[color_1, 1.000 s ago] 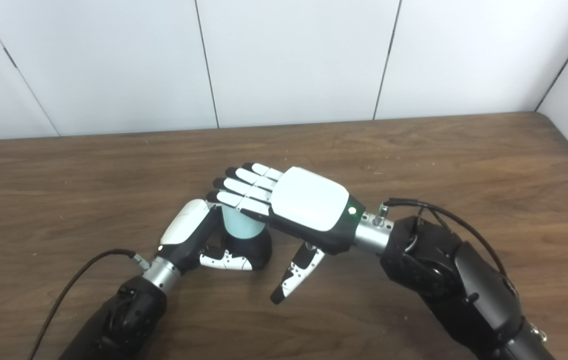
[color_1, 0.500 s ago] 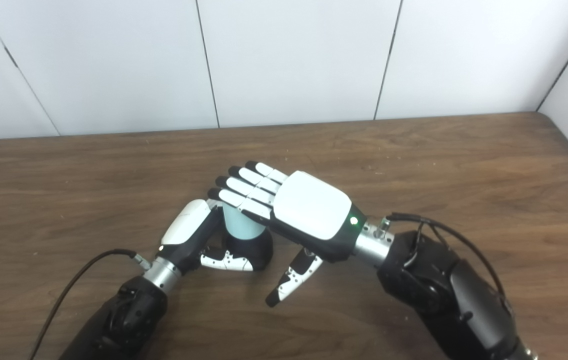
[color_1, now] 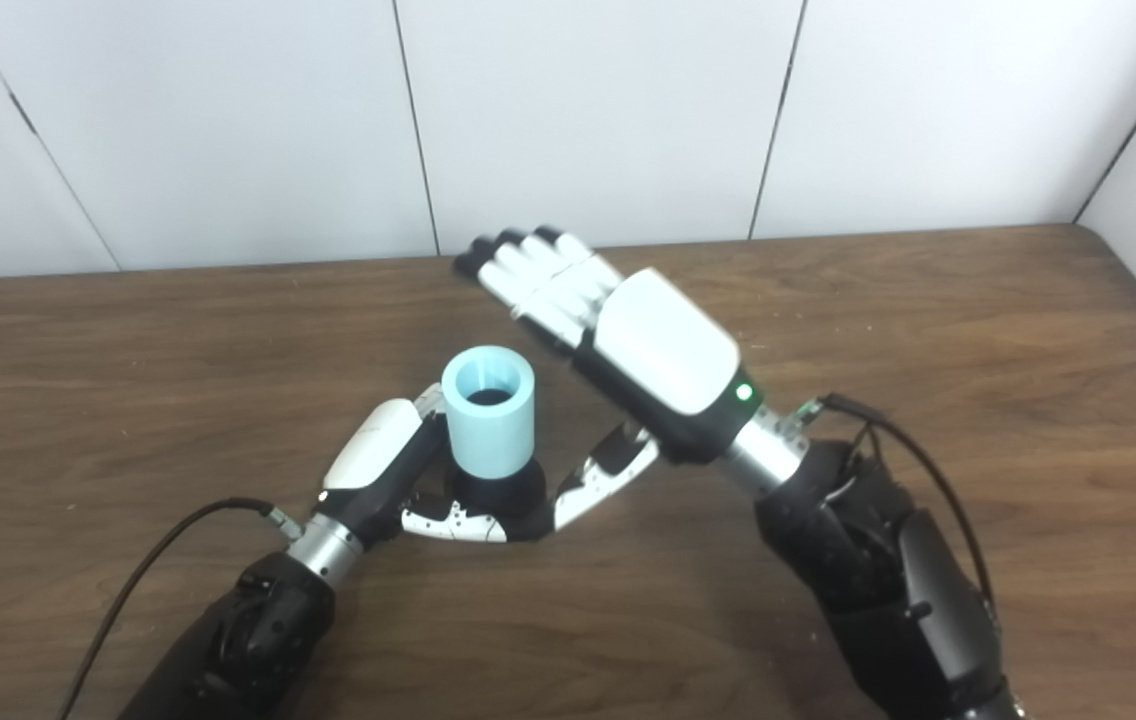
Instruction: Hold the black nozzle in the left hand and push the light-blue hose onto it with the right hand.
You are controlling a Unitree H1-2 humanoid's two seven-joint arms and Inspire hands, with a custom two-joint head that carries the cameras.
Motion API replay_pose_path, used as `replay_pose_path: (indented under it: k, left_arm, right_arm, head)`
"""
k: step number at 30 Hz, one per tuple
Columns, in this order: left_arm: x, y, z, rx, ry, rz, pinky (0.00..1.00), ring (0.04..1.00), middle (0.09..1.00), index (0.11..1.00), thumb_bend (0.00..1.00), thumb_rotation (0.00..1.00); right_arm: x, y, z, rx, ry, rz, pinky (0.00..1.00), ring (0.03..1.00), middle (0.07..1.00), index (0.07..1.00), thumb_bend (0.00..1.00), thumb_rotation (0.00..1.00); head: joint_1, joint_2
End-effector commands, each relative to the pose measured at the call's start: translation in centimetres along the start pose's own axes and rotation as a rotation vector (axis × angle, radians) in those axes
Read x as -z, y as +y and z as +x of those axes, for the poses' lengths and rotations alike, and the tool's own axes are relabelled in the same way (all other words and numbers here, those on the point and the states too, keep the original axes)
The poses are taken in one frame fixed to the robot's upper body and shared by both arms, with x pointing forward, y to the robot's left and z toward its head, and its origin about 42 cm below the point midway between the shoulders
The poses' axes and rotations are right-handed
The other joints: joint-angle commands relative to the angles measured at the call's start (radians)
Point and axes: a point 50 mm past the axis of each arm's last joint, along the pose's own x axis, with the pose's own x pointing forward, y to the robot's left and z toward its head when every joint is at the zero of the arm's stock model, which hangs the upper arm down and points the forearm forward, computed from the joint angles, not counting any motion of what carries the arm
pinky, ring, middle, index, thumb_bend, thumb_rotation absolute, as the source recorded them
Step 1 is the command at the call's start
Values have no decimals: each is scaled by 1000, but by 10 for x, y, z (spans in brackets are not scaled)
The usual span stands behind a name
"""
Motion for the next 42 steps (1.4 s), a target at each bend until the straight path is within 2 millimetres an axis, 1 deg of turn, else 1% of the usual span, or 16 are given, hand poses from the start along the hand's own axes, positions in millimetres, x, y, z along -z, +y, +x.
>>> replay_pose_path:
  k: [1, 3, 5, 7, 10, 11, 12, 14, 15, 18, 23, 27, 30, 33, 38, 42]
  left_arm:
    - [35, -78, -74, 250, 208, -55, 1000, 1000, 909, 407, 738, 517]
    - [35, -78, -73, 250, 208, -56, 1000, 1000, 909, 407, 738, 517]
    - [34, -79, -73, 250, 207, -56, 1000, 1000, 909, 405, 738, 517]
    - [34, -79, -72, 250, 206, -57, 1000, 1000, 909, 407, 737, 516]
    - [34, -77, -72, 244, 204, -69, 1000, 1000, 909, 428, 747, 513]
    - [34, -77, -72, 240, 202, -77, 1000, 1000, 909, 453, 768, 499]
    - [33, -77, -71, 235, 200, -88, 1000, 1000, 908, 500, 800, 478]
    - [31, -77, -70, 227, 193, -104, 1000, 1000, 916, 632, 860, 444]
    - [29, -76, -69, 222, 185, -107, 1000, 1000, 925, 714, 898, 432]
    - [22, -71, -65, 203, 140, -102, 1000, 1000, 953, 853, 985, 412]
    - [12, -60, -58, 173, 74, -68, 1000, 1000, 989, 959, 1000, 423]
    - [6, -48, -54, 136, 41, -49, 1000, 1000, 1000, 997, 1000, 447]
    - [1, -39, -51, 106, 28, -43, 1000, 1000, 1000, 1000, 1000, 456]
    - [-4, -25, -45, 52, 19, -41, 1000, 1000, 1000, 1000, 1000, 478]
    - [-14, 6, -36, -63, 10, -92, 1000, 1000, 1000, 1000, 1000, 503]
    - [-20, 35, -31, -194, -22, -120, 1000, 1000, 1000, 1000, 1000, 529]
  right_arm:
    - [-2, -31, 15, 106, -49, -70, 1000, 1000, 1000, 1000, 1000, 577]
    - [2, -34, 14, 124, -21, -85, 1000, 1000, 1000, 1000, 1000, 584]
    - [14, -38, 9, 164, 39, -93, 1000, 1000, 1000, 1000, 1000, 670]
    - [26, -31, -2, 204, 115, -47, 1000, 1000, 1000, 1000, 998, 723]
    - [30, -22, -16, 223, 175, 9, 1000, 1000, 1000, 1000, 1000, 761]
    - [29, -19, -20, 225, 190, 27, 1000, 1000, 1000, 1000, 1000, 762]
    - [29, -16, -25, 225, 205, 48, 1000, 1000, 1000, 1000, 1000, 760]
    - [27, -11, -33, 222, 235, 84, 1000, 1000, 1000, 1000, 998, 751]
    - [26, -8, -38, 220, 252, 100, 1000, 1000, 1000, 1000, 996, 746]
    - [20, 1, -51, 212, 304, 146, 1000, 1000, 1000, 1000, 996, 732]
    - [6, 9, -63, 206, 350, 171, 1000, 1000, 1000, 1000, 1000, 700]
    - [-5, 12, -71, 196, 367, 209, 1000, 1000, 1000, 1000, 1000, 680]
    - [-12, 13, -81, 198, 385, 237, 1000, 1000, 1000, 1000, 1000, 660]
    - [-21, 18, -92, 225, 430, 274, 1000, 1000, 1000, 1000, 987, 627]
    - [-33, 39, -109, 256, 536, 346, 1000, 1000, 1000, 1000, 982, 609]
    - [-40, 56, -117, 249, 644, 509, 1000, 1000, 1000, 1000, 995, 627]
  head:
    - [0, 1]
    - [2, 1]
    - [2, 1]
    - [2, 1]
    - [2, 0]
    - [2, -1]
    - [3, 0]
    - [5, -1]
    - [5, -1]
    - [7, -2]
    - [6, -2]
    - [7, -3]
    - [21, -6]
    - [37, -10]
    - [50, -23]
    - [57, -35]
